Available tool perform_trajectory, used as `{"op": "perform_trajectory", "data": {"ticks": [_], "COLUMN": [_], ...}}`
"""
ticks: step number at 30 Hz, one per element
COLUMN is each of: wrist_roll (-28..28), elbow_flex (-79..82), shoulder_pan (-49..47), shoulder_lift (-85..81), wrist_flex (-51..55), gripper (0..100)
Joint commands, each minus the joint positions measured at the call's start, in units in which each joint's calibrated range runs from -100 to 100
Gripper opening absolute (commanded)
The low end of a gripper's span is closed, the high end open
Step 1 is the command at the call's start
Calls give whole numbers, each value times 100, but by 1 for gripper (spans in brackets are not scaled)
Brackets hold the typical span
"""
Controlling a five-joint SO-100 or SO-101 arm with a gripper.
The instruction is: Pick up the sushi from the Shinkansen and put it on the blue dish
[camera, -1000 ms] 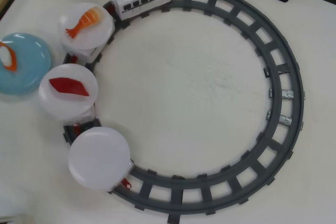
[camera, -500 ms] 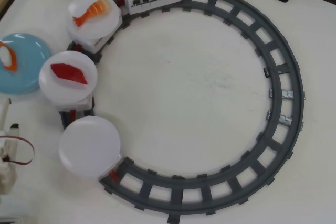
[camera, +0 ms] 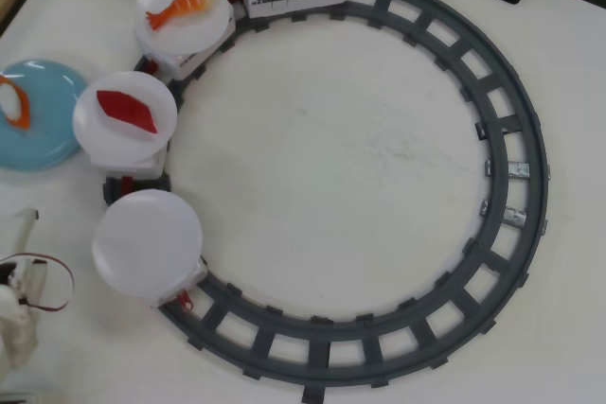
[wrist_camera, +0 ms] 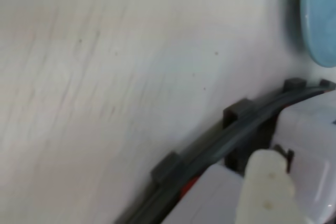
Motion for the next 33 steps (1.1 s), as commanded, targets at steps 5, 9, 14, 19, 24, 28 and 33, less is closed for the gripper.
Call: {"op": "perform_trajectory", "data": {"ticks": [5,9,14,19,24,28,33], "wrist_roll": [-37,-37,-27,15,20,20,20], "elbow_flex": [261,739,1154,1136,1136,1136,1136], "shoulder_pan": [-206,-638,-955,-893,-893,-893,-893], "shoulder_lift": [-874,-1579,-1413,-1413,-1413,-1413,-1413], "wrist_flex": [690,1081,1073,1073,1073,1073,1073], "gripper": [24,24,24,24,24,24,24]}}
